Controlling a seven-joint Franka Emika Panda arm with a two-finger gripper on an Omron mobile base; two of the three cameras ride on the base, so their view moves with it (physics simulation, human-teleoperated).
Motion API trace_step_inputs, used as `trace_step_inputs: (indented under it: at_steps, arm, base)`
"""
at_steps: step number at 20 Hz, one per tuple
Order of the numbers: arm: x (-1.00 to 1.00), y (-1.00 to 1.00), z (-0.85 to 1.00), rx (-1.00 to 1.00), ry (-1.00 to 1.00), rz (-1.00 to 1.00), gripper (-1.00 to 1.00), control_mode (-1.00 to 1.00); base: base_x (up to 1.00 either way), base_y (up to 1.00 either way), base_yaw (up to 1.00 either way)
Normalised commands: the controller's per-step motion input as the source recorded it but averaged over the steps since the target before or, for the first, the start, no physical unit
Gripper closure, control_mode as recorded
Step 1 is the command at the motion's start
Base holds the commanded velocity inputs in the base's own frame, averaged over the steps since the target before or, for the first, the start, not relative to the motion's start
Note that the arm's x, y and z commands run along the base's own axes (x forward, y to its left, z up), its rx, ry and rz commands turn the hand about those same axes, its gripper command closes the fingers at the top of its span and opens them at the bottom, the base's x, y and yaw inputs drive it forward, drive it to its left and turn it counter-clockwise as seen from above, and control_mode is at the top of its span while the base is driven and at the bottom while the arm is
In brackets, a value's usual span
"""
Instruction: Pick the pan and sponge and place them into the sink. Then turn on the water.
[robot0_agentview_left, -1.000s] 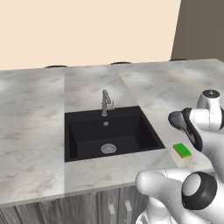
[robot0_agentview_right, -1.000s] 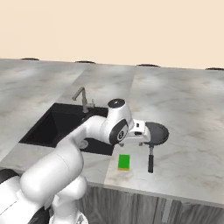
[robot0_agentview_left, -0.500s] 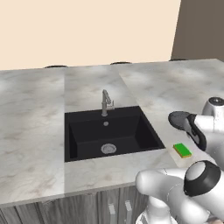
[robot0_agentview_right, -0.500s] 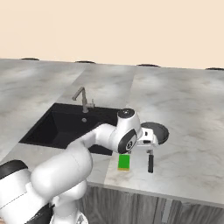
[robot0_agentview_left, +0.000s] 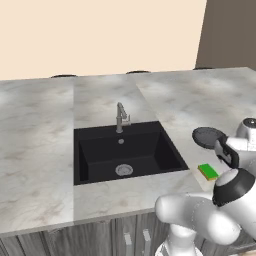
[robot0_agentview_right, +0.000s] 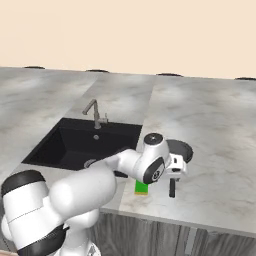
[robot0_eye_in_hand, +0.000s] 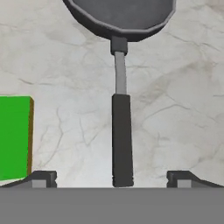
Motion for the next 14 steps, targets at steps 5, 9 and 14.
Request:
trace_step_inputs:
  at_steps: [5, 9, 14]
  arm:
    - [0.13, -0.17, -0.23, 0.0, 0.0, 0.0, -1.0, -1.0]
    - [0.22, -0.07, -0.21, 0.0, 0.0, 0.0, -1.0, -1.0]
    - [0.31, -0.05, -0.2, 0.0, 0.01, 0.0, -1.0, -1.0]
  base:
    - [0.0, 0.0, 0.0]
    - [0.0, 0.0, 0.0]
    - [0.0, 0.0, 0.0]
